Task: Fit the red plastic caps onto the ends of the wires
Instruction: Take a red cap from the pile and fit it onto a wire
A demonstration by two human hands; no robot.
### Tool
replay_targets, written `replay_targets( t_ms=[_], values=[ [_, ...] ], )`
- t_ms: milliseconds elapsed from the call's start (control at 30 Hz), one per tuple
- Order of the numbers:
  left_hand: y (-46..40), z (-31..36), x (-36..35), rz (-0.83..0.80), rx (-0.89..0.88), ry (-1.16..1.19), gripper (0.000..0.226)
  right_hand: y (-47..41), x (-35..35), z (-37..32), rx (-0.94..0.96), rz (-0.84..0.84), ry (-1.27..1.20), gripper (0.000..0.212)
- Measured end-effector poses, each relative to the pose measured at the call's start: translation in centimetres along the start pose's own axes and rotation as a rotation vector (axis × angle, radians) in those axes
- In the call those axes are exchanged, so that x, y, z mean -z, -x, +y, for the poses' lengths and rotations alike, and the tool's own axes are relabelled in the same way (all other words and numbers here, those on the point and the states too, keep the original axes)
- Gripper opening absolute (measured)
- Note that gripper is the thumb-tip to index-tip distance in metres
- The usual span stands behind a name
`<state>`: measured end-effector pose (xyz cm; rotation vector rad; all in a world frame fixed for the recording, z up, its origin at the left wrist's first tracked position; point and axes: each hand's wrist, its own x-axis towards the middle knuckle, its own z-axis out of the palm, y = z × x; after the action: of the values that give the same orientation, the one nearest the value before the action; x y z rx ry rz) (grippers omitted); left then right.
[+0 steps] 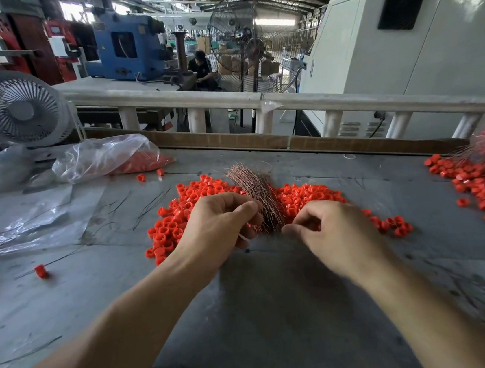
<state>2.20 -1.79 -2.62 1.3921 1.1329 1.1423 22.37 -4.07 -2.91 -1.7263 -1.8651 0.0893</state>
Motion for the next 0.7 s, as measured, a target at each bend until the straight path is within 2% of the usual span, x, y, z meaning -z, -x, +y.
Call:
replay_targets(
  t_ms=[200,300,400,500,700],
  values=[
    [0.24,0.34,-0.06,-0.019,-0.009,0.008,0.012,0.0,-0.6,-0.68,0.007,0.017,0.098,0.014],
    [0.29,0.39,-0.03,-0.032,-0.009,0.003,0.013,-0.1,-0.51,-0.5,-0.026,0.055,0.061,0.02],
    [0.31,0.4,-0.2,-0.04,-0.009,-0.002,0.013,0.09,-0.53,-0.52,-0.03,0.007,0.069,0.028],
    [0.36,0.41,-0.37,-0.035,-0.017,-0.002,0.013,0.17,-0.81,-0.87,-0.01,-0.012,0.135,0.02],
    [0.64,0.75,-0.44,-0.081,0.006,-0.021,0.018,0.2,-0.32,-0.94,0.072,0.163,-0.126,0.02]
  ],
)
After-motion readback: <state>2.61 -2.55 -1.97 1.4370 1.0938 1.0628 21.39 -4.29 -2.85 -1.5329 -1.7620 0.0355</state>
